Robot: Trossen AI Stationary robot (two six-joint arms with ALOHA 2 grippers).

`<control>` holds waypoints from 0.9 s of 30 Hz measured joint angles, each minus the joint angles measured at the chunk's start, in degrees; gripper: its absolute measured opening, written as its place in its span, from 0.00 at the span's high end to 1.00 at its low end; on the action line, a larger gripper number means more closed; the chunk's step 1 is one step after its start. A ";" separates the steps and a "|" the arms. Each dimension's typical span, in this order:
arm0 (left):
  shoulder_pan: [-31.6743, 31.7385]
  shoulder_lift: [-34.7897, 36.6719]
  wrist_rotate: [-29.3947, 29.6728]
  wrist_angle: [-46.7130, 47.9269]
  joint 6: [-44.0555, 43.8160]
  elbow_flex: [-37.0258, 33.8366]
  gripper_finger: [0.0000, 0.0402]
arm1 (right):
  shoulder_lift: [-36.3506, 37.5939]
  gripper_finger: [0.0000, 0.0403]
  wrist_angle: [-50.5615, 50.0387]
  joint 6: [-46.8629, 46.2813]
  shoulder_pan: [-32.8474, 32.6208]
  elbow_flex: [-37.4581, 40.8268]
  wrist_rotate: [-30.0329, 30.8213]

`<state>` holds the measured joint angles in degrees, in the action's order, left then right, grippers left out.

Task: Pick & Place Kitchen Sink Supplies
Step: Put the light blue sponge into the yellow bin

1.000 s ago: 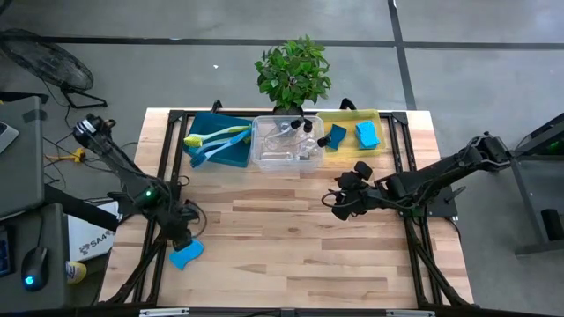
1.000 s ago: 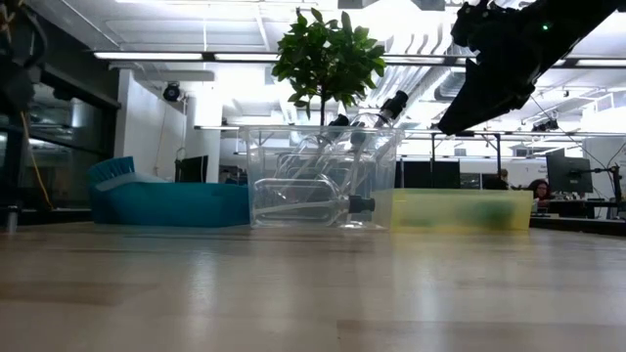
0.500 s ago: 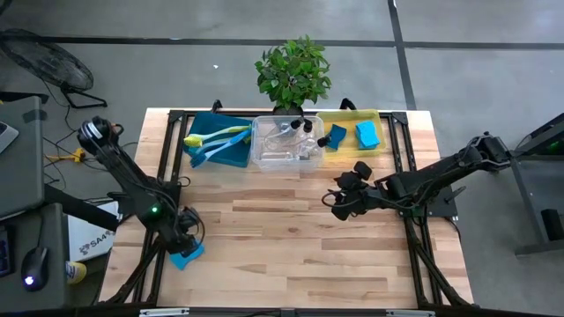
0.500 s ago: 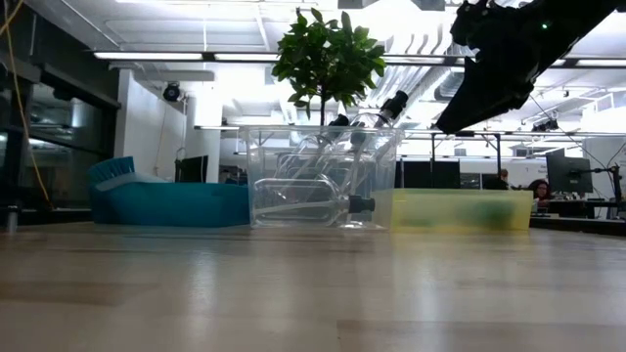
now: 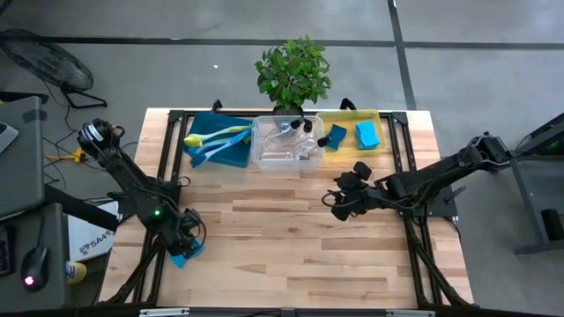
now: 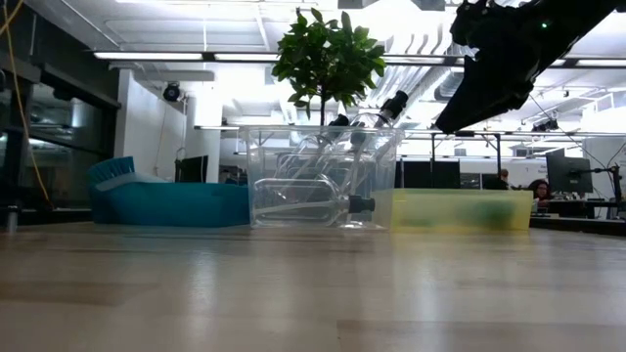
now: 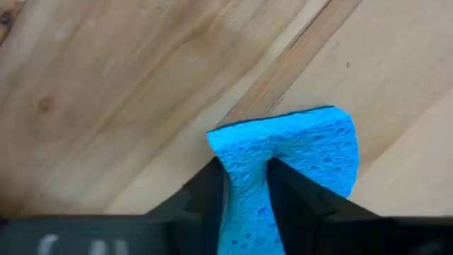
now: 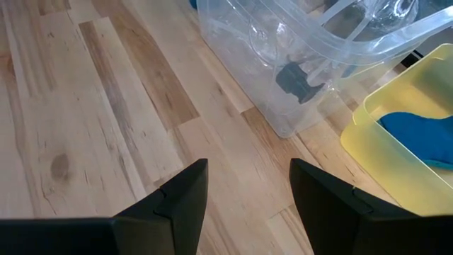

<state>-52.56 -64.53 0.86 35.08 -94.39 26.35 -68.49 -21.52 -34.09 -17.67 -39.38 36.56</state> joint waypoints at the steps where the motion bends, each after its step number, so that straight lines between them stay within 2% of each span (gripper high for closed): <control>1: 0.00 0.00 0.00 -0.16 0.00 0.02 0.77 | 0.00 0.52 0.00 0.00 0.00 0.00 0.00; 7: 0.00 0.00 0.02 -1.32 2.40 0.02 0.98 | 0.00 0.52 0.00 -0.17 0.00 0.00 0.03; 15: 0.00 0.00 0.71 -1.33 2.68 0.01 0.99 | 0.00 0.52 0.00 -0.20 -0.01 0.00 0.04; 27: 0.04 0.02 10.60 -7.53 7.95 -0.07 1.00 | 0.00 0.52 0.31 -0.44 0.00 0.00 0.07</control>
<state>-52.51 -64.51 11.46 27.55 -86.44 26.28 -68.49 -21.21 -34.52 -17.68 -39.38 36.62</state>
